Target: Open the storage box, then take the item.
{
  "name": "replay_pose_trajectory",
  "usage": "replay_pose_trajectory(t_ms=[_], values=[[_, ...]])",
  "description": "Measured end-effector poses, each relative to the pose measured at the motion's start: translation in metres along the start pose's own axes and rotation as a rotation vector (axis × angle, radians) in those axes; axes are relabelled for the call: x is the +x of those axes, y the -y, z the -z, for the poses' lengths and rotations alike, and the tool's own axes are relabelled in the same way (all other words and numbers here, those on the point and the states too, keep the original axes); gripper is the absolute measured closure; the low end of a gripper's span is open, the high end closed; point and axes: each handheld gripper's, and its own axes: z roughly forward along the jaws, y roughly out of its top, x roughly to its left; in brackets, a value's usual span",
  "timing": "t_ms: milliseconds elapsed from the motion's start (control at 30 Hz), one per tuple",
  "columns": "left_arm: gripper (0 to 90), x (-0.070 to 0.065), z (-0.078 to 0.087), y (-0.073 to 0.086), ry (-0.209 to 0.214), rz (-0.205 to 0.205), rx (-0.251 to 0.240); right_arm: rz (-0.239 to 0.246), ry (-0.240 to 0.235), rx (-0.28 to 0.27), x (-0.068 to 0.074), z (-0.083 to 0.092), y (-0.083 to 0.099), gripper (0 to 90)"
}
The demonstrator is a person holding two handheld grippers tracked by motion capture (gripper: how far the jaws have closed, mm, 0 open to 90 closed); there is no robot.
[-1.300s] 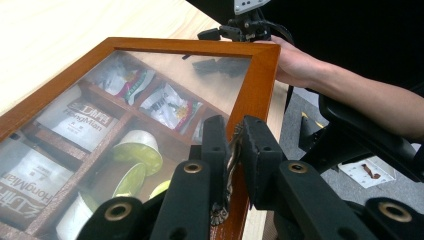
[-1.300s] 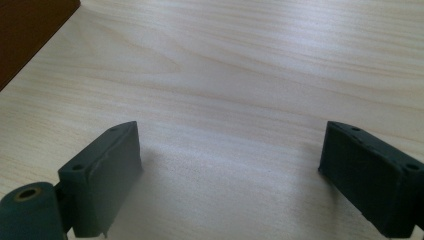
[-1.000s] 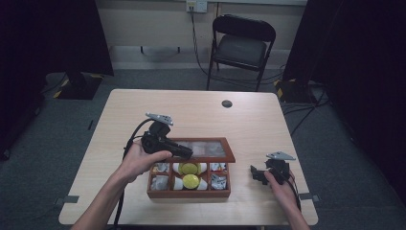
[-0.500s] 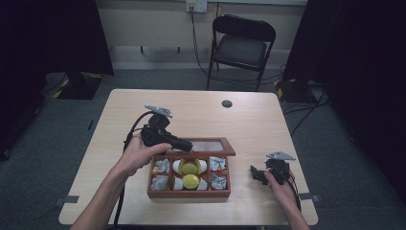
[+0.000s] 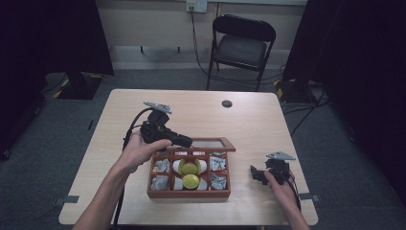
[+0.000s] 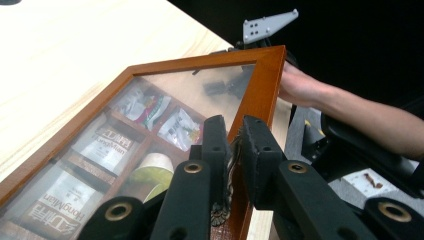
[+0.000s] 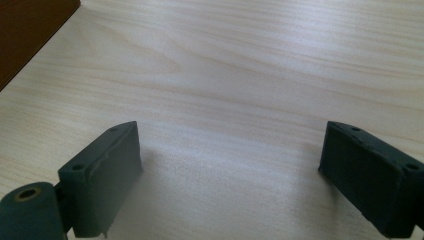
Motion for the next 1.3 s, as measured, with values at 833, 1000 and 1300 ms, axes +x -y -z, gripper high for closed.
replay_pose_trajectory(t_ms=[833,1000,1300], values=[[81.4,0.003,0.006,-0.009,-0.036,-0.003,-0.058,-0.002,-0.063,-0.014,0.005,0.011,0.0,15.2],[81.4,0.004,0.006,-0.009,-0.034,-0.003,-0.058,-0.015,-0.093,-0.056,0.008,0.02,-0.004,14.8],[81.4,0.005,0.006,-0.009,-0.024,-0.002,-0.054,0.015,-0.281,-0.161,0.034,0.043,-0.019,16.1]])
